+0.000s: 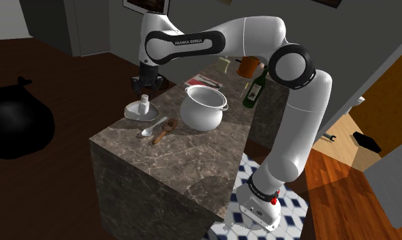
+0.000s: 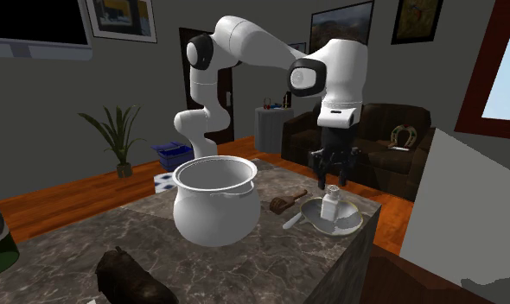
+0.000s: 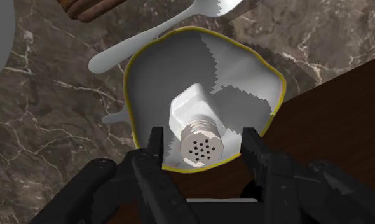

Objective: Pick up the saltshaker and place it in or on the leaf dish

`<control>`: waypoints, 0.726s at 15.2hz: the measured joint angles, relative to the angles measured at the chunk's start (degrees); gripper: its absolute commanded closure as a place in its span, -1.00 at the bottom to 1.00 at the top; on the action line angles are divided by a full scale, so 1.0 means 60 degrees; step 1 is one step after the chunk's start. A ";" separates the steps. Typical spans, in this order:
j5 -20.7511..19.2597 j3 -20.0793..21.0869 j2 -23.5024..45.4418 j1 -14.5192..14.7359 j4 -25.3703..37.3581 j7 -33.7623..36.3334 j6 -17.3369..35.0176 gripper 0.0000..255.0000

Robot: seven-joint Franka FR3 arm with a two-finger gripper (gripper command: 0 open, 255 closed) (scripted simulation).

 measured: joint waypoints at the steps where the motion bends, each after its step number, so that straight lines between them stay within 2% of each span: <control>1: 0.0000 0.0000 0.0000 0.0000 0.0000 0.0000 0.0000 -1.00; 5: 0.0000 0.0000 0.0000 0.0000 0.0000 0.0000 0.0000 -1.00; 11: 0.0115 0.0037 -0.0310 -0.0022 0.0714 -0.0086 -0.0998 -1.00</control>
